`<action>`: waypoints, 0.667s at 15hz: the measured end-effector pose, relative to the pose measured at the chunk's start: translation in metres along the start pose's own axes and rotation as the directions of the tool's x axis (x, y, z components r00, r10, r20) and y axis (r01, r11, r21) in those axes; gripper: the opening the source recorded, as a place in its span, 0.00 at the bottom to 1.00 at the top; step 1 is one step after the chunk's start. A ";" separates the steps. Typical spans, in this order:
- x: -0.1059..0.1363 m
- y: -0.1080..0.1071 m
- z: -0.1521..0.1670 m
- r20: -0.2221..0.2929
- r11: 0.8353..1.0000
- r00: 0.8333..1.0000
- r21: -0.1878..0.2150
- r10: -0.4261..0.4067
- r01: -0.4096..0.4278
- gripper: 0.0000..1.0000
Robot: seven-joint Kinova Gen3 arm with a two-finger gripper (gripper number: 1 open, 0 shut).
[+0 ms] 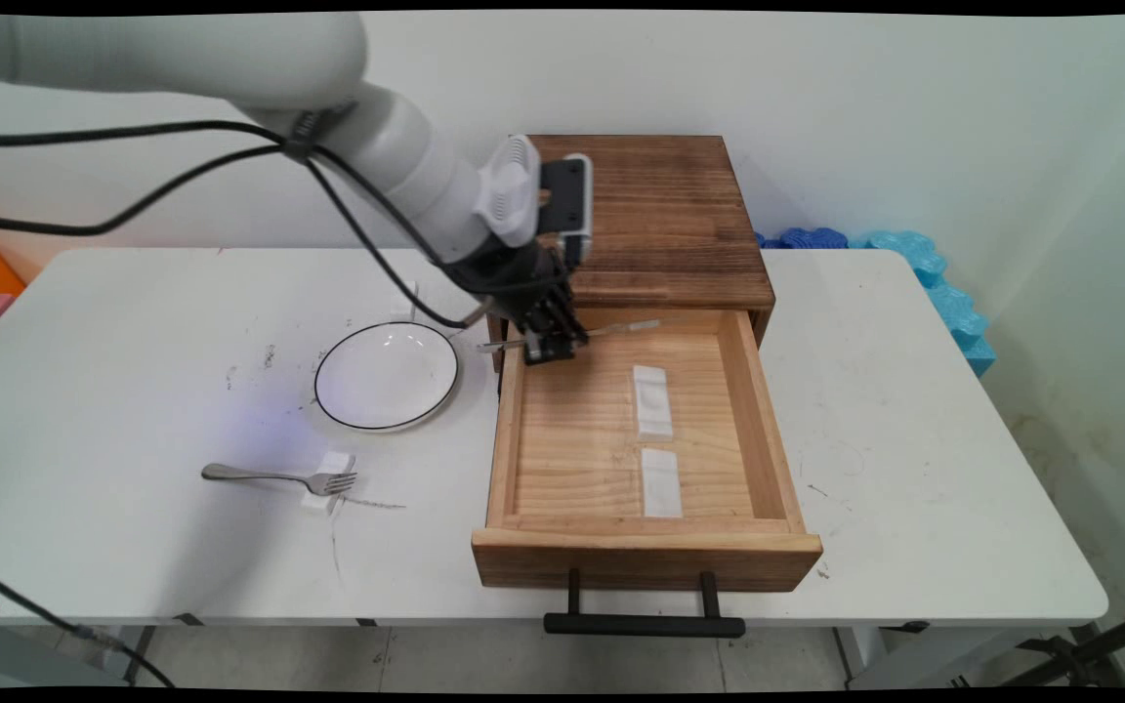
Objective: Place the picked object into the drawer
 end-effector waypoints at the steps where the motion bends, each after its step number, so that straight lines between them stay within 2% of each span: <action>1: 0.006 0.000 0.007 0.000 1.000 1.000 0.002 0.005 -0.005 0.00; 5: 0.022 -0.001 0.032 0.006 1.000 1.000 0.009 0.025 -0.025 0.00; 10: 0.031 -0.002 0.055 0.015 0.999 0.999 0.012 0.044 -0.044 0.00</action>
